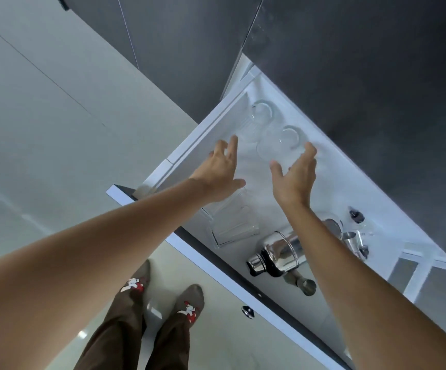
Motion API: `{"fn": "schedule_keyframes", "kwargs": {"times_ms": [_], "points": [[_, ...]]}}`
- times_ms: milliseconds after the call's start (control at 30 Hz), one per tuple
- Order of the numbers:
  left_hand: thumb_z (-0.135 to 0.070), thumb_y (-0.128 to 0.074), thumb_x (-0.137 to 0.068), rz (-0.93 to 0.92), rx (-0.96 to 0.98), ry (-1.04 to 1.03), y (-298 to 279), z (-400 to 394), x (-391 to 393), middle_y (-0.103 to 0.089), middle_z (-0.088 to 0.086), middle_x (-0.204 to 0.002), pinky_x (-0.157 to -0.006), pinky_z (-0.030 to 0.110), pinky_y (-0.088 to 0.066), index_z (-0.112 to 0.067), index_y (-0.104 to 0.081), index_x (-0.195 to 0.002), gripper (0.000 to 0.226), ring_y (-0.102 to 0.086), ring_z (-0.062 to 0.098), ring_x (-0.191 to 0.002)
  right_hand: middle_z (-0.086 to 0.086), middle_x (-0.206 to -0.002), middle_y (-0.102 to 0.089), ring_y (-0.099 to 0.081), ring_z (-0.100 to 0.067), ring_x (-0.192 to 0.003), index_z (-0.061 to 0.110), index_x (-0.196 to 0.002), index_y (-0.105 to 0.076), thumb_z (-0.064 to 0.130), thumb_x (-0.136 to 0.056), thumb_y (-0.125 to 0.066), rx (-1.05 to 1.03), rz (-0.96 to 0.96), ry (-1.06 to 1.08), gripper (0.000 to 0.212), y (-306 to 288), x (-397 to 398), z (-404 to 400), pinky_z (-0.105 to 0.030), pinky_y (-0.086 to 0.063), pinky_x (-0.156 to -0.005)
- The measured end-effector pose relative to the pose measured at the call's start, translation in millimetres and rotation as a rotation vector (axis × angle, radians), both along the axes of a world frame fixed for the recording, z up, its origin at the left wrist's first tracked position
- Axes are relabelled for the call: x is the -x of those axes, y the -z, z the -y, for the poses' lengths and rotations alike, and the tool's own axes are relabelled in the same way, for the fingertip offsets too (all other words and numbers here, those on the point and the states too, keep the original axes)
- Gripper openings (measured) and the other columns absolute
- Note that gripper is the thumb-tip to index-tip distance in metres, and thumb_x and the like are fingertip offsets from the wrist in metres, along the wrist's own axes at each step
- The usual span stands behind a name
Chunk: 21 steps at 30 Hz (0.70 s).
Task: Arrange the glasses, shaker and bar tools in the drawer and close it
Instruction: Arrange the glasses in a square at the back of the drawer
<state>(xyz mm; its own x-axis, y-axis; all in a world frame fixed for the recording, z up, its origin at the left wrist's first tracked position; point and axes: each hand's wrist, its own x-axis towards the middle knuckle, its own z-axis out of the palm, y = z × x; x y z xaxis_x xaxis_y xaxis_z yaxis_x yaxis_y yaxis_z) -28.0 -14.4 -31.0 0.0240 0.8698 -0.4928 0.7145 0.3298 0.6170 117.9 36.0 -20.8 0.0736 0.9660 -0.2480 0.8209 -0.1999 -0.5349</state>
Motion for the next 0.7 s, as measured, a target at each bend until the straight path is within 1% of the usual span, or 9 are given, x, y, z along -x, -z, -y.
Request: {"fn": "schedule_keyframes", "kwargs": {"times_ms": [100, 167, 200, 233, 300, 400, 500, 600, 700], "points": [[-0.038, -0.065, -0.088, -0.063, 0.167, 0.053, 6, 18, 3, -0.031, 0.022, -0.142, -0.099, 0.046, -0.044, -0.005, -0.005, -0.15, 0.092, -0.048, 0.039, -0.123, -0.017, -0.124, -0.052, -0.054, -0.029, -0.11, 0.009, -0.12, -0.051, 0.0, -0.086, -0.054, 0.05, 0.033, -0.137, 0.036, -1, -9, 38, -0.035, -0.044, -0.097], [-0.038, -0.068, -0.085, -0.056, 0.254, 0.052, 9, 26, 5, -0.043, 0.022, -0.133, -0.092, 0.047, -0.047, -0.004, -0.02, -0.141, 0.081, -0.052, 0.038, -0.116, -0.012, -0.119, -0.058, -0.053, -0.027, -0.111, 0.01, -0.109, -0.061, -0.008, -0.076, -0.05, 0.091, 0.024, -0.315, 0.04, -2, -14, 63, -0.021, -0.037, -0.093], [-0.038, -0.069, -0.084, -0.057, 0.283, 0.061, 11, 29, 5, -0.048, 0.022, -0.128, -0.087, 0.045, -0.048, -0.004, -0.026, -0.136, 0.075, -0.054, 0.038, -0.112, -0.009, -0.12, -0.059, -0.051, -0.026, -0.114, 0.012, -0.108, -0.063, -0.009, -0.072, -0.05, 0.138, 0.02, -0.409, 0.043, -3, -16, 74, -0.018, -0.033, -0.091], [-0.037, -0.069, -0.084, -0.063, 0.303, 0.07, 12, 32, 4, -0.05, 0.022, -0.125, -0.085, 0.043, -0.046, -0.003, -0.029, -0.132, 0.071, -0.055, 0.038, -0.11, -0.006, -0.123, -0.059, -0.048, -0.025, -0.119, 0.014, -0.108, -0.064, -0.008, -0.071, -0.051, 0.192, 0.024, -0.499, 0.045, -4, -17, 83, -0.021, -0.033, -0.095], [-0.037, -0.067, -0.086, -0.076, 0.319, 0.069, 13, 36, 2, -0.049, 0.023, -0.127, -0.086, 0.04, -0.044, 0.001, -0.031, -0.131, 0.069, -0.054, 0.037, -0.112, -0.001, -0.14, -0.048, -0.036, -0.024, -0.133, 0.022, -0.115, -0.061, -0.001, -0.071, -0.058, 0.302, 0.058, -0.64, 0.049, -4, -21, 94, -0.037, -0.031, -0.108], [-0.033, -0.064, -0.087, -0.071, 0.302, 0.001, 11, 37, -2, -0.048, 0.022, -0.13, -0.088, 0.04, -0.044, 0.0, -0.032, -0.132, 0.064, -0.053, 0.037, -0.114, 0.002, -0.154, -0.027, -0.02, -0.027, -0.142, 0.03, -0.13, -0.047, 0.001, -0.075, -0.062, 0.33, 0.203, -0.794, 0.064, -4, -24, 99, -0.043, -0.022, -0.111], [-0.027, -0.061, -0.089, -0.115, 0.251, -0.004, 8, 35, -2, -0.045, 0.022, -0.132, -0.091, 0.041, -0.045, -0.001, -0.032, -0.133, 0.059, -0.052, 0.039, -0.116, -0.003, -0.154, -0.027, -0.022, -0.031, -0.141, 0.031, -0.136, -0.041, 0.0, -0.081, -0.06, 0.226, 0.332, -0.865, 0.066, 4, -20, 97, -0.042, -0.026, -0.111], [-0.021, -0.058, -0.091, -0.18, 0.242, 0.066, 1, 32, 1, -0.038, 0.022, -0.126, -0.087, 0.043, -0.046, -0.003, -0.025, -0.136, 0.058, -0.05, 0.044, -0.114, -0.007, -0.147, -0.036, -0.028, -0.033, -0.136, 0.029, -0.136, -0.043, 0.0, -0.08, -0.063, 0.202, 0.36, -0.865, 0.066, 11, -17, 94, -0.042, -0.03, -0.107], [-0.027, -0.057, -0.093, -0.305, 0.18, 0.171, -7, 25, 3, -0.036, 0.023, -0.129, -0.089, 0.044, -0.049, -0.004, -0.022, -0.14, 0.063, -0.05, 0.044, -0.115, -0.009, -0.134, -0.043, -0.036, -0.034, -0.127, 0.027, -0.133, -0.046, -0.006, -0.078, -0.059, 0.199, 0.343, -0.828, 0.066, 15, -19, 91, -0.042, -0.036, -0.101]]}}
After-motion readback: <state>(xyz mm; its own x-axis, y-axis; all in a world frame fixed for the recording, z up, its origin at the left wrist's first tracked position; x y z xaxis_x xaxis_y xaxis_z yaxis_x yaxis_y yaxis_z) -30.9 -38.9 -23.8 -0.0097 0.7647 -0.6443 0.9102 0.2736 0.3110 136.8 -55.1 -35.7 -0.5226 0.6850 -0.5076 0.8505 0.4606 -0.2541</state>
